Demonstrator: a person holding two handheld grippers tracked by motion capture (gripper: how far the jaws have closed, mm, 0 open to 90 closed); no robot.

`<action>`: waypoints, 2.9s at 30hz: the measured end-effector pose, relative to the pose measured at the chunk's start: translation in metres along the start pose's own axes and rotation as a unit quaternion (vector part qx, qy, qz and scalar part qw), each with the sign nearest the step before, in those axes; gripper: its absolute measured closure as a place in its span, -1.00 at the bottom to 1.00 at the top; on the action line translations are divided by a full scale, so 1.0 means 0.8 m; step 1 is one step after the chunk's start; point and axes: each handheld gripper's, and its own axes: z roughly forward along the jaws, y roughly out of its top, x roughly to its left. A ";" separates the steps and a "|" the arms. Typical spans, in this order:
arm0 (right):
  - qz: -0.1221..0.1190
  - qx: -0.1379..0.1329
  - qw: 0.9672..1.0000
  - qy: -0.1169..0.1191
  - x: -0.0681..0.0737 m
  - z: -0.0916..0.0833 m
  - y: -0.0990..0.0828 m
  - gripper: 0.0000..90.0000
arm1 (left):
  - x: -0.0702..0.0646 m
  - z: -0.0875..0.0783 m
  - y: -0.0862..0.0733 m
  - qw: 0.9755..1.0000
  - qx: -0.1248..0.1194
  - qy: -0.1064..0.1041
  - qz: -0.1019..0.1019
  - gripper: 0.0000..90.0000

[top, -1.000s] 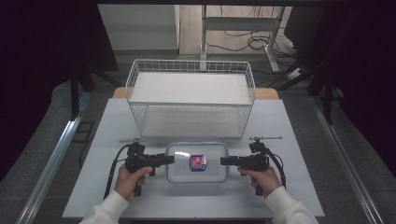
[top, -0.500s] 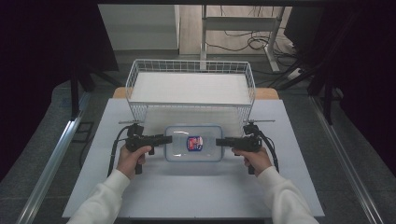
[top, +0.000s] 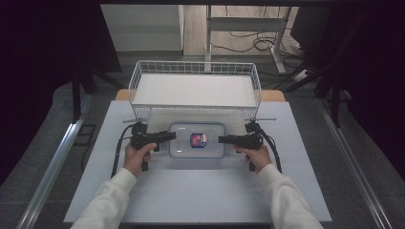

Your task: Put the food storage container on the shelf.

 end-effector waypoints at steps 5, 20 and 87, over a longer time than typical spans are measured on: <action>-0.003 -0.004 1.000 -0.006 -0.005 0.004 -0.002 0.09 | 0.004 0.002 -0.003 1.000 0.004 0.002 -0.005 0.17; 0.055 -0.043 0.997 -0.015 -0.011 0.012 -0.004 0.06 | 0.017 0.013 -0.006 0.998 -0.024 0.009 -0.053 0.15; -0.246 0.090 0.956 -0.134 0.114 0.059 -0.079 0.98 | -0.068 -0.074 -0.080 0.990 0.053 0.095 0.093 -0.34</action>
